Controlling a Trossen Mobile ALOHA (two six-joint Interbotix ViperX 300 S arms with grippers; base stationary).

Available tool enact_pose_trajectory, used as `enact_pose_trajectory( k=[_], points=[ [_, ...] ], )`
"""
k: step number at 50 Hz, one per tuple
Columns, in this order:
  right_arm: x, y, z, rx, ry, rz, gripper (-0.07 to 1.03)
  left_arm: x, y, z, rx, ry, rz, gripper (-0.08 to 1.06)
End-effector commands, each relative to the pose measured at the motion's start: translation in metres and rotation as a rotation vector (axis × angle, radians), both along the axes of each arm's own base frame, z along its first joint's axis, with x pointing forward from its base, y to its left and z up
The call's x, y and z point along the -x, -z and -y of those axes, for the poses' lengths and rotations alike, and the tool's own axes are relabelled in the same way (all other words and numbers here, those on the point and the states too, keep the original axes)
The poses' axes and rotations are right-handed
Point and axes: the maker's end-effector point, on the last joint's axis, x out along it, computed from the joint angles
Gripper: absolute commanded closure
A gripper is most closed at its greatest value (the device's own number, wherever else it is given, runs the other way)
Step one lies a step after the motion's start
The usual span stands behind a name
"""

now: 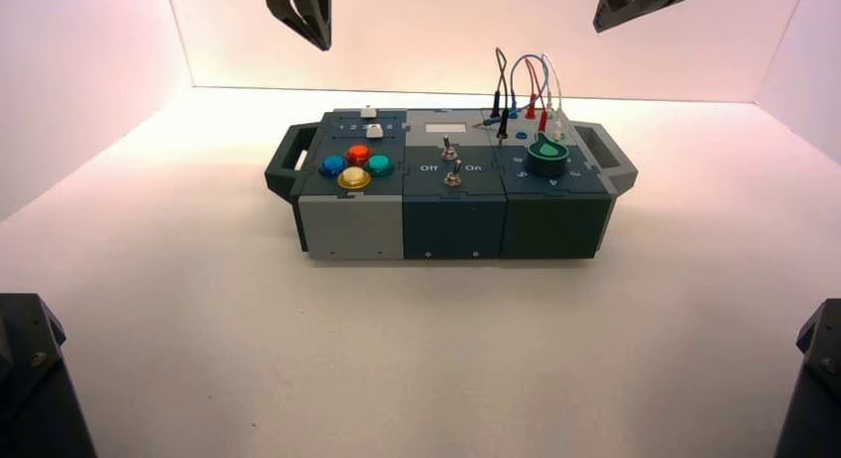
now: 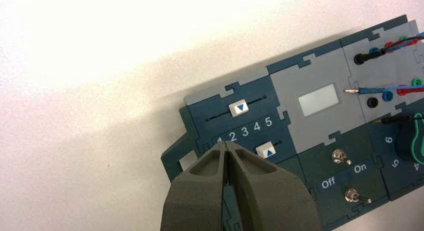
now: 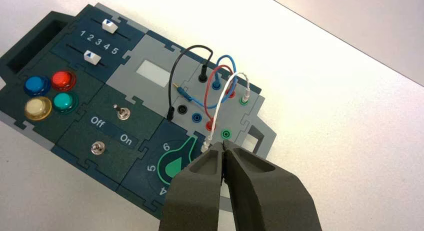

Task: Push the blue button with the right gripper.

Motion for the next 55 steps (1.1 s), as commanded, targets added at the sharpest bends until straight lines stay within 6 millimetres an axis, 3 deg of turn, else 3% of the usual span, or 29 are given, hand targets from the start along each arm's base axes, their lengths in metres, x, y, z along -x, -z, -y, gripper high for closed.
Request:
enact_pose_trajectory(
  k=[1, 19, 30, 47, 55],
  points=[
    [-0.006, -0.014, -0.003, -0.018, 0.000, 0.037, 0.98, -0.004, -0.012, 0.000, 0.011, -0.001, 0.031, 1.01],
    [-0.006, -0.014, -0.003, -0.018, 0.000, 0.037, 0.98, -0.004, -0.010, -0.001, 0.008, -0.002, 0.028, 1.01],
    [-0.005, -0.021, -0.004, -0.027, 0.002, 0.037, 0.98, -0.006, -0.020, -0.003, 0.017, -0.008, 0.050, 1.01],
    [0.013, -0.063, -0.014, -0.070, -0.027, -0.013, 0.98, -0.001, -0.077, -0.022, 0.053, -0.034, 0.165, 1.01],
    [0.026, -0.073, -0.025, -0.026, -0.107, -0.085, 0.98, 0.006, -0.098, -0.033, 0.048, -0.021, 0.193, 1.01]
  ],
)
